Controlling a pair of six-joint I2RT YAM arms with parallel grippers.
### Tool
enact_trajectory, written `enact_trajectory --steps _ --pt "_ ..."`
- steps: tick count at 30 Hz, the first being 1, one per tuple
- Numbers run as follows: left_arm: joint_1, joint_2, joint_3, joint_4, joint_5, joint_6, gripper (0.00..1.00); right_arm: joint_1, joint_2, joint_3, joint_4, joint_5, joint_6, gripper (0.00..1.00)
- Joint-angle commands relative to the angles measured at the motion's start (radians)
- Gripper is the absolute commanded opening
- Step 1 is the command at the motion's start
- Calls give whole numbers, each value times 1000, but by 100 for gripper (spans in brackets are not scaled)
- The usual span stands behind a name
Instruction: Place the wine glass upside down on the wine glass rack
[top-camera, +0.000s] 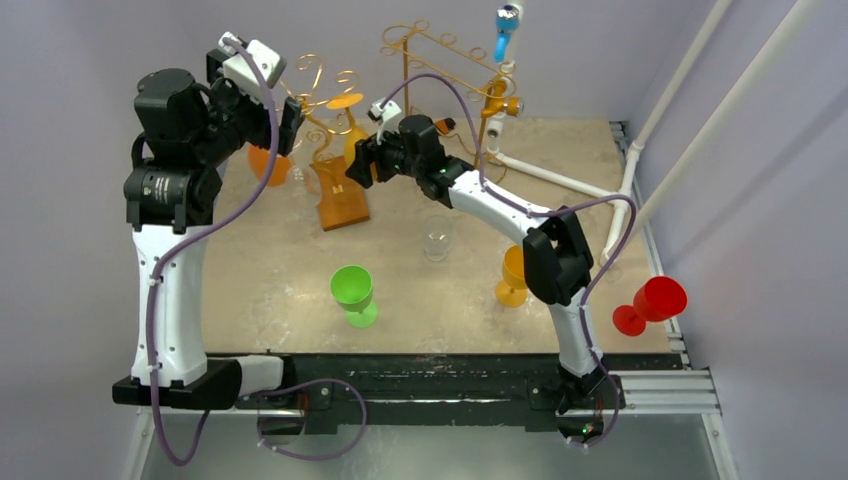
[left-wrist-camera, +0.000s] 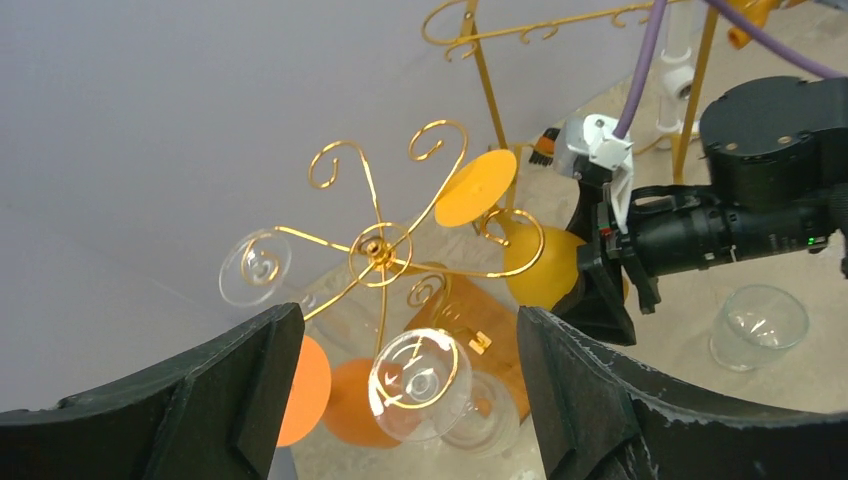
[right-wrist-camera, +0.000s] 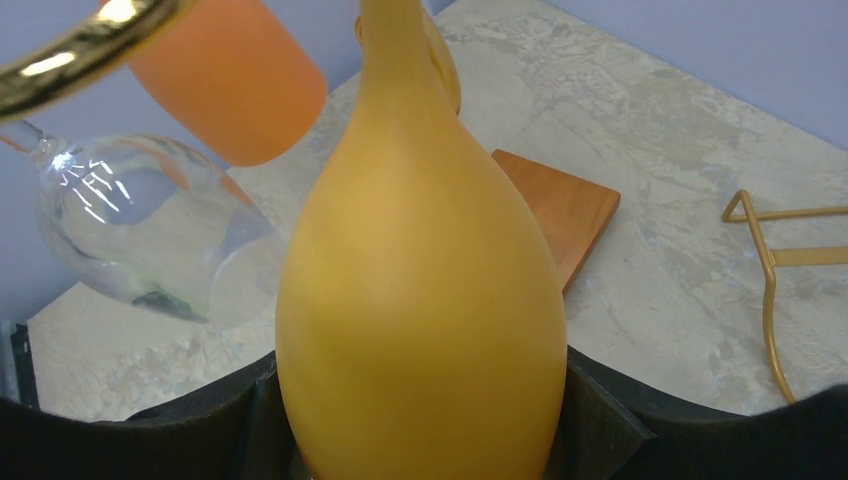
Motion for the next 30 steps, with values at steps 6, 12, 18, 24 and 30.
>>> enact_trajectory --steps 6,12,18,24,30 --pt "1 49 26 -67 -80 36 74 -5 -3 42 73 17 -24 31" --pt "0 67 41 -93 -114 42 68 -4 -8 5 136 6 -22 31" --pt "1 69 43 -105 -118 58 66 -5 6 11 136 -7 -69 29" --pt "0 92 44 -109 -143 81 48 -7 14 7 151 7 -26 29" --pt "1 97 14 -83 -150 93 38 -9 -17 -80 227 44 -7 29"
